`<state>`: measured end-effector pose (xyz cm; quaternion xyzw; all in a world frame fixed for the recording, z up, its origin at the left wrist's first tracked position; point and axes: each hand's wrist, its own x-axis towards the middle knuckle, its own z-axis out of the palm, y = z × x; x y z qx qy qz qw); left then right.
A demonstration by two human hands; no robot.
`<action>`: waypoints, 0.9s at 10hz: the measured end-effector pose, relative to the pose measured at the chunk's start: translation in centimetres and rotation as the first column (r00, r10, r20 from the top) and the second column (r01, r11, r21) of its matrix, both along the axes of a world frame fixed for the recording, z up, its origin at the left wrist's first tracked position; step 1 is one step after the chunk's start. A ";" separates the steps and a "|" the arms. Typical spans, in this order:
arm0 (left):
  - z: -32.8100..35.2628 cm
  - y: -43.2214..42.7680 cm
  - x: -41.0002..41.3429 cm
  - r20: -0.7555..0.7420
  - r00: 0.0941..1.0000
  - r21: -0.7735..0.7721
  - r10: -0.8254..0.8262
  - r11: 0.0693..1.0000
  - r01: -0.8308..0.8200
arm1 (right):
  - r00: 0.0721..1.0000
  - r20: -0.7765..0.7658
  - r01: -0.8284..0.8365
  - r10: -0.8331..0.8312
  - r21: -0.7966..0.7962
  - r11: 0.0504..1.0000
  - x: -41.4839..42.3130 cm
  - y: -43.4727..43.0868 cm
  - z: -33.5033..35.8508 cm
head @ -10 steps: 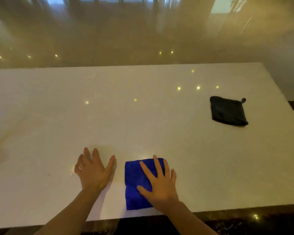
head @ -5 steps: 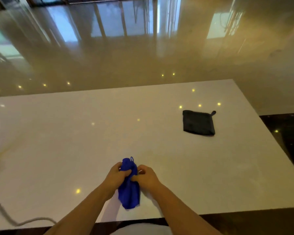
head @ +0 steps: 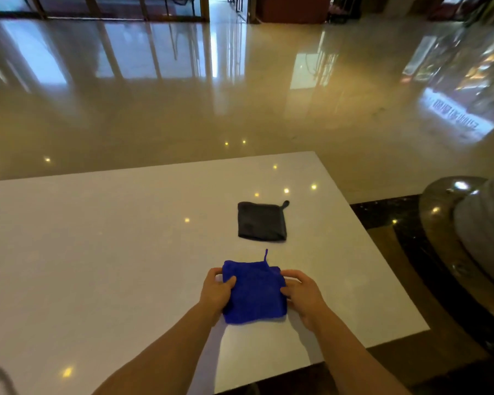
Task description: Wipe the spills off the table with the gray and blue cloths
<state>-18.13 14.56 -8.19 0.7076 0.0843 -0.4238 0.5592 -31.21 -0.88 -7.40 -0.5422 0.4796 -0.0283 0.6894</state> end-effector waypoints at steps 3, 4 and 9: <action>2.7 3.3 -1.6 -0.099 0.995 -0.027 -0.008 1.000 0.005 | 0.949 -0.180 -0.302 0.258 -0.291 0.908 0.6 2.4 -3.2; 3.1 3.5 -1.9 -0.052 0.994 -0.032 0.091 0.995 -0.093 | 0.715 -0.620 -0.699 0.324 -0.610 0.375 2.7 4.6 -4.2; 1.8 5.6 2.8 0.011 0.226 0.797 -0.974 0.145 0.587 | 0.162 -0.653 -0.985 0.739 -0.156 0.078 9.8 0.7 0.4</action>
